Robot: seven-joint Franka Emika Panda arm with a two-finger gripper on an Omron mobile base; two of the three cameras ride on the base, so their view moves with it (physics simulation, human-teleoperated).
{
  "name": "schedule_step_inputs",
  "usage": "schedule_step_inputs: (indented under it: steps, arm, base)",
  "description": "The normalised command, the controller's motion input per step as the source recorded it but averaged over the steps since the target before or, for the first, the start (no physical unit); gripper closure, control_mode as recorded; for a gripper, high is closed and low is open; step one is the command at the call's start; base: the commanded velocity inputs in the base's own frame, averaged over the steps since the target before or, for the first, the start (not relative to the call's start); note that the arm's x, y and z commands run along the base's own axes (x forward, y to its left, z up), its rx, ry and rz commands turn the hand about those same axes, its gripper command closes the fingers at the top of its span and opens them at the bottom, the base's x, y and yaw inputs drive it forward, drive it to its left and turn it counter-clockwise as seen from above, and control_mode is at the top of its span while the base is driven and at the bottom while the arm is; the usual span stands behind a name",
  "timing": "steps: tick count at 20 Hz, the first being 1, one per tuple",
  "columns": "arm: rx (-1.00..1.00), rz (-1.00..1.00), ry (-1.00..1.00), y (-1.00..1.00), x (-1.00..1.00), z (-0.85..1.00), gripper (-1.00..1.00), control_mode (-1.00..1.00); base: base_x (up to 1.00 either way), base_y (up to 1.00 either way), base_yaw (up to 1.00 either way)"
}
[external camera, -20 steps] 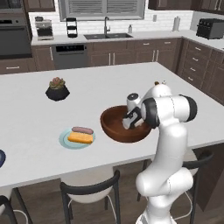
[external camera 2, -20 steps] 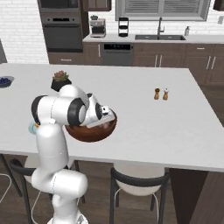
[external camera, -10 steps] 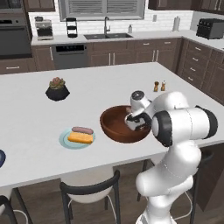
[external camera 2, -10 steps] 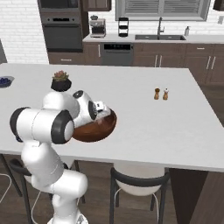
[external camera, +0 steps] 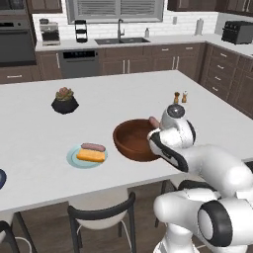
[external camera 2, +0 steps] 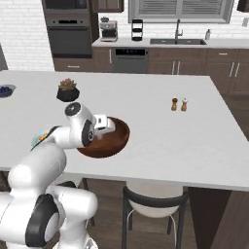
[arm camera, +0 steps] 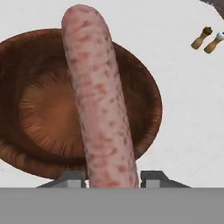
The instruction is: Place one bun and one sausage from the bowl on each plate.
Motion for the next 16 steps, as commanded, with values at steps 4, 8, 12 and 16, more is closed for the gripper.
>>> schedule_step_inputs:
  steps: [4,8,12,16]
  arm:
    - [0.24,0.0,0.13,0.0,-1.0,0.94,1.0,-1.0]
    - [0.04,0.0,0.05,0.0,-0.25,0.22,1.0,1.0]
    - [0.0,0.0,0.0,0.0,0.0,0.0,1.0,1.0]
    - [0.0,0.0,0.0,0.0,0.0,0.0,1.0,1.0]
  base:
    - [0.0,0.0,0.0]
    - [-0.53,0.38,0.0]
    - [-0.23,0.99,0.0]
    - [0.0,1.0,0.0]
